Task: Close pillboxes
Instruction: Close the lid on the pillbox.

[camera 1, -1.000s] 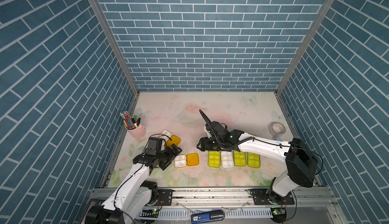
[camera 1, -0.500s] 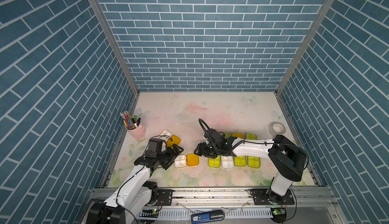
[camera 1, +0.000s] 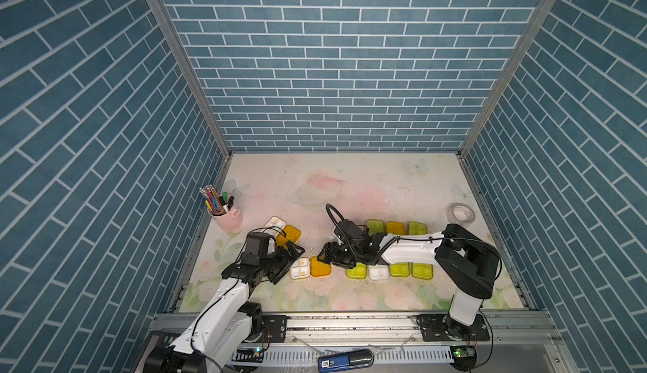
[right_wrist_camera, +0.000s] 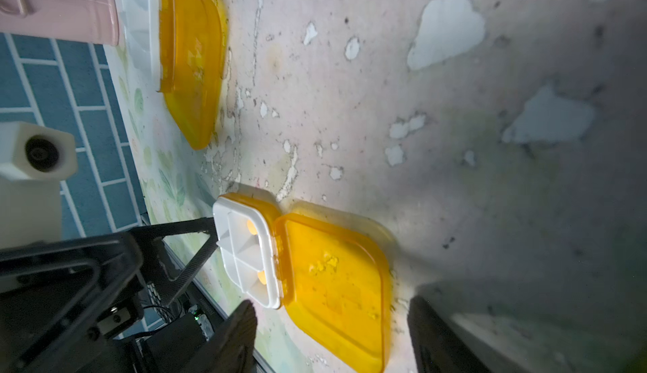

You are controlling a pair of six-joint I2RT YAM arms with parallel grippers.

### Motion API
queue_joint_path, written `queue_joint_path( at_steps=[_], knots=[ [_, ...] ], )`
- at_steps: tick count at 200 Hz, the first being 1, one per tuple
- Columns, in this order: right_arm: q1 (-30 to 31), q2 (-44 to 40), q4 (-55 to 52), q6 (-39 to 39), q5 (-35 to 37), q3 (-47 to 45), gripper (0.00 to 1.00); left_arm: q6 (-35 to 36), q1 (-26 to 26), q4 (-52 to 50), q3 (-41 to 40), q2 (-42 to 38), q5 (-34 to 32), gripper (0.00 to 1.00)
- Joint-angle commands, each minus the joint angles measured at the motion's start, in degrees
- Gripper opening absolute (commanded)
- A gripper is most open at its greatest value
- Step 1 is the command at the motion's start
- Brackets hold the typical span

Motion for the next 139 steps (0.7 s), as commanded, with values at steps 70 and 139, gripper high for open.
queue_joint_path(
  at_steps=[70,139],
  knots=[
    [0.14,2.66,8.79,5.24,-2.74,-3.0,0.69,1.82,0.26,1.04,-1.61,1.61,0.29,0.99],
    [0.16,1.02,14.74,5.34,-4.21,-5.12,0.67,2.03,0.26,-0.72,-1.27,0.14,-0.54,0.99]
  ],
)
